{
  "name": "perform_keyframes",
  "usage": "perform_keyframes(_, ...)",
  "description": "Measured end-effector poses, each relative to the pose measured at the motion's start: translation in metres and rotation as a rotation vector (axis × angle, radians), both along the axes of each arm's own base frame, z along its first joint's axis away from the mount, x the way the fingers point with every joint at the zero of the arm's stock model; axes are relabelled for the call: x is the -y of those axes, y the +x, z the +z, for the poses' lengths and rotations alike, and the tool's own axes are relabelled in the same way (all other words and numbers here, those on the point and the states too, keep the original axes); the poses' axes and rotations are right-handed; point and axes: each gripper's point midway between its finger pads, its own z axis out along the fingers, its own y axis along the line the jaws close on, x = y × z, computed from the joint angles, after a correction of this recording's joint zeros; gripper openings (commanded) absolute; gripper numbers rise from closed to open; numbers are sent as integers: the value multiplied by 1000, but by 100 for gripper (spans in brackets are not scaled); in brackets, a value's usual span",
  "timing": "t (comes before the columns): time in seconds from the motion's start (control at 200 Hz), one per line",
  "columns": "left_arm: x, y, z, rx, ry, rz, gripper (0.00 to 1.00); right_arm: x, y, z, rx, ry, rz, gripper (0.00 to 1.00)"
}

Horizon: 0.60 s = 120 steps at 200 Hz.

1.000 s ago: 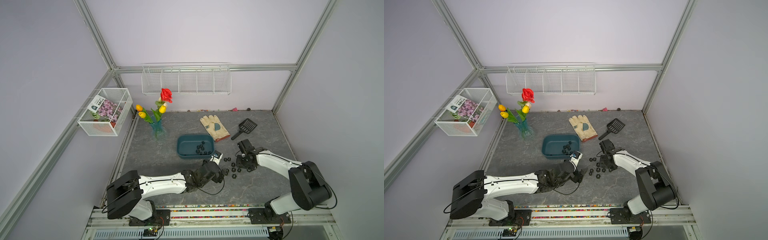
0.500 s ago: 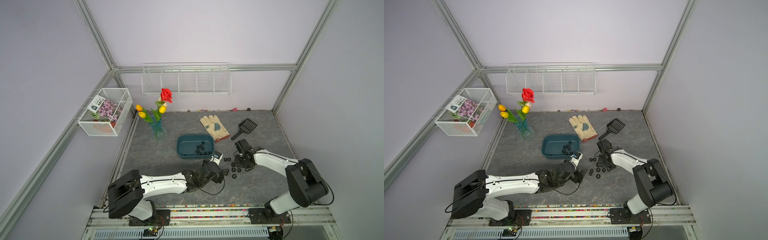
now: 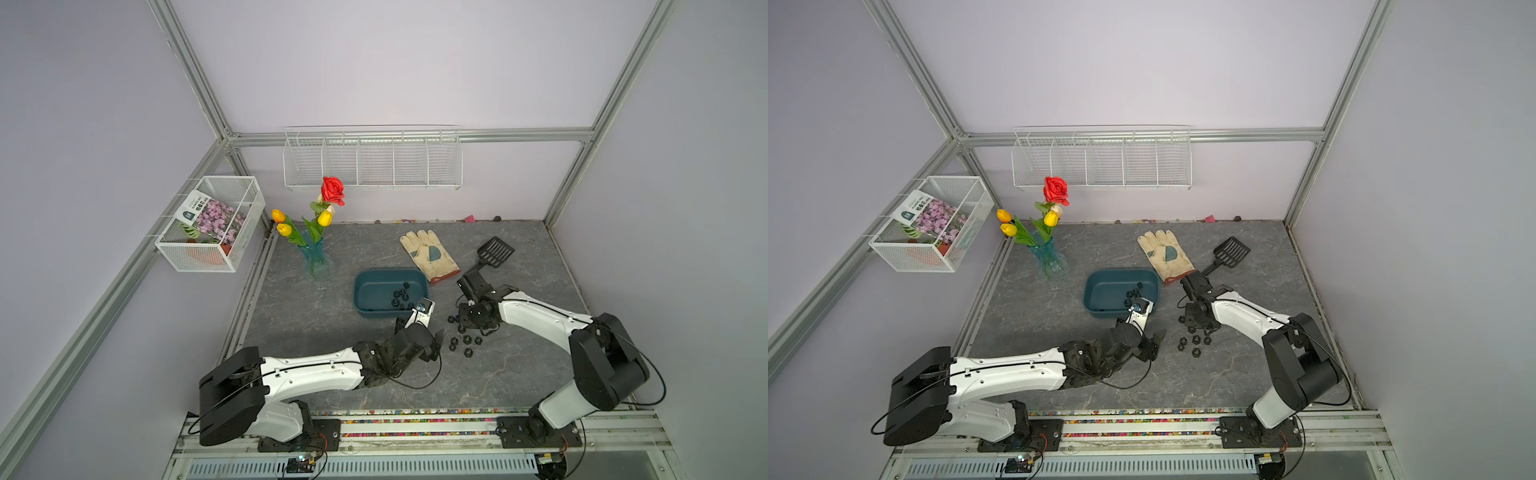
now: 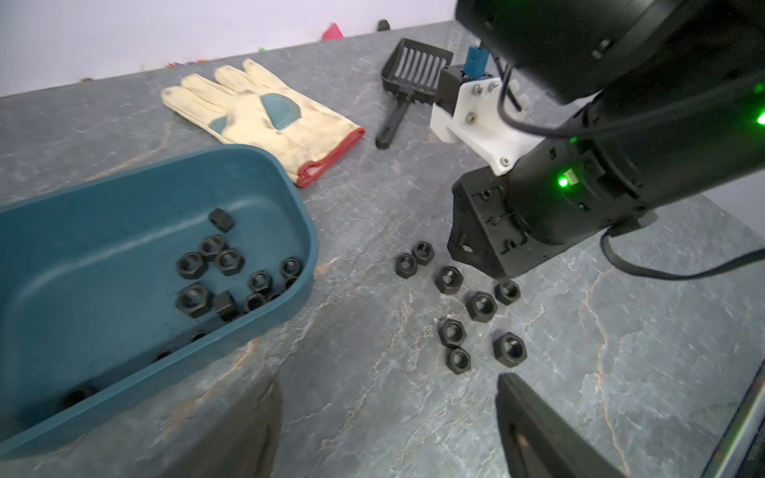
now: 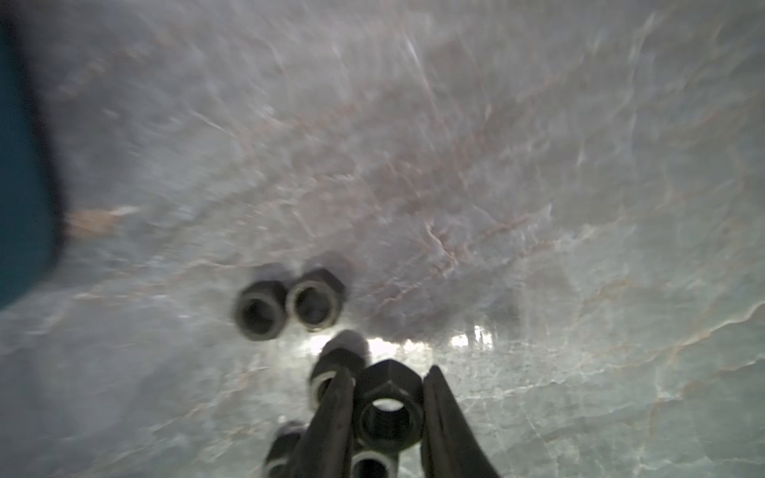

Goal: Put the nuts on the desktop into the storage box
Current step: Place the nut in the storage box.

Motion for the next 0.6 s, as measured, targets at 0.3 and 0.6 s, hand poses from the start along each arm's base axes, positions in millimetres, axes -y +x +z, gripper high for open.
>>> perform_keyframes(0.3, -48, 20, 9, 23, -40, 105, 83, -55, 38, 71, 137, 58, 123, 18)
perform_keyframes(0.6, -74, 31, 13, 39, -64, 164, 83, -142, 70, 77, 139, 73, 294, 18)
